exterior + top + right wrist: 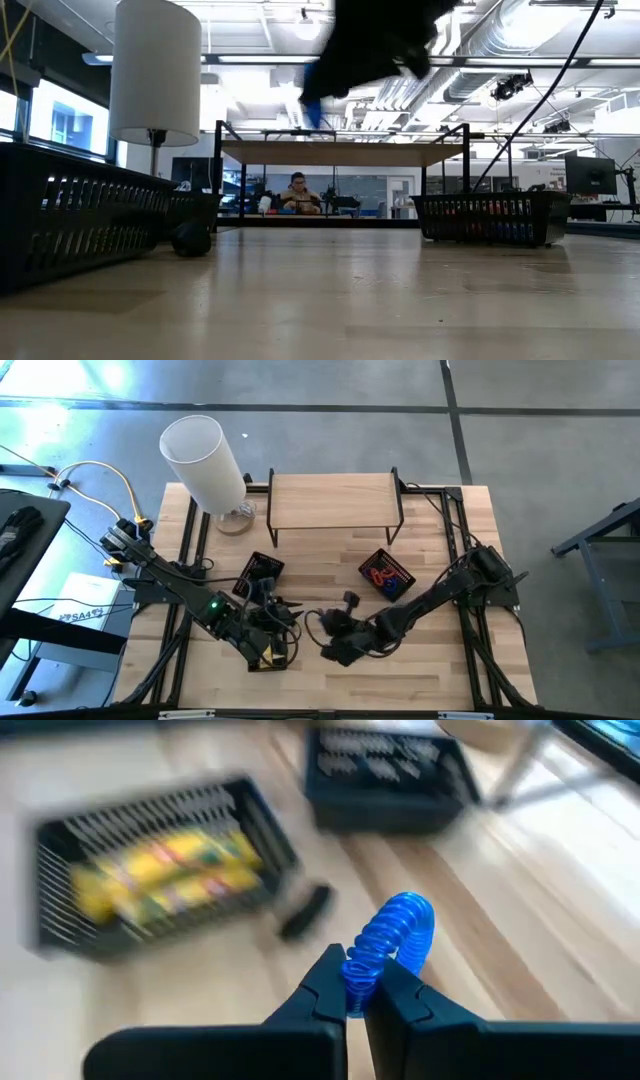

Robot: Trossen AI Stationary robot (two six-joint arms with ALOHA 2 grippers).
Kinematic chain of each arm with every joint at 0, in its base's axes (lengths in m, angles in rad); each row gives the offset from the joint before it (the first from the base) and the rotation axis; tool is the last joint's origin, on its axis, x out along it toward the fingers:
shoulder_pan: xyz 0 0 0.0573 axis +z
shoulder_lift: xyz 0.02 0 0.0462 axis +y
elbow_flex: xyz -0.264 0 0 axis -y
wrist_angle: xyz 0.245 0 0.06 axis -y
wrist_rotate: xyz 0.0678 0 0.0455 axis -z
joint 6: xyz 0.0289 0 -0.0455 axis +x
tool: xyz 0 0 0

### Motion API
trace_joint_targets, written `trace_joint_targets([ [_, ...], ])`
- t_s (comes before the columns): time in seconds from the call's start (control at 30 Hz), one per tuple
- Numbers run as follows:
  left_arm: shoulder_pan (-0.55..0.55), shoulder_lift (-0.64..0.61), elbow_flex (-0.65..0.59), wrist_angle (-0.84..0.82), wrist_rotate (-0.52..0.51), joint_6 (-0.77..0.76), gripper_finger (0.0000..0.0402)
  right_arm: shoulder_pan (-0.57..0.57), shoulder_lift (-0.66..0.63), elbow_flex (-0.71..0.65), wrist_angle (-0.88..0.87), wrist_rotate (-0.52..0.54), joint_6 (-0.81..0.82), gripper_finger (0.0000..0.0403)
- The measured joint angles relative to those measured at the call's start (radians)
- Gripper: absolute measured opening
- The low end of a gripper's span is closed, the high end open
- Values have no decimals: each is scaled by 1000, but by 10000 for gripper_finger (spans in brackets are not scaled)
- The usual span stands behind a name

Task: Pick & Place Office Desk Supplies
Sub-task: Put the blue spring keychain into the top right black bin

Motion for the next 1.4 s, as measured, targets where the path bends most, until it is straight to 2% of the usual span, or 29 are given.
trace_joint_targets([
  [0.1, 0, 0, 0, -3, 0, 10, 71, 27, -33, -2, -179, 62, 90, 5],
  [0.23, 3, 0, 0, -17, 2, 106, 71, 57, -117, 0, -433, 118, 261, 5],
  [0.33, 12, 0, 0, -31, 34, 57, 71, 59, -178, 0, -651, 138, 387, 5],
  [0.5, 43, 0, 0, -31, 163, 9, 71, -22, -286, 0, -942, 72, 541, 5],
  [0.63, 72, 0, 1, -34, 334, 8, 71, -132, -308, 0, -1047, -15, 553, 5],
  [0.77, 86, 0, 1, -39, 454, 36, 71, -229, -310, -67, -1014, -60, 492, 5],
  [0.87, 87, 0, 1, -38, 502, 57, 71, -298, -308, -168, -927, -156, 482, 5],
  [0.97, 84, 0, 1, -39, 508, 60, 71, -341, -308, -253, -853, -219, 477, 5],
  [1.13, 79, 0, 1, -39, 508, 58, 71, -361, -308, -332, -737, -236, 461, 12],
  [1.27, 79, 0, 1, -38, 508, 54, 71, -360, -308, -334, -689, -238, 421, 39],
  [1.4, 80, 0, 1, -38, 508, 44, 71, -353, -308, -333, -658, -294, 421, 71],
])
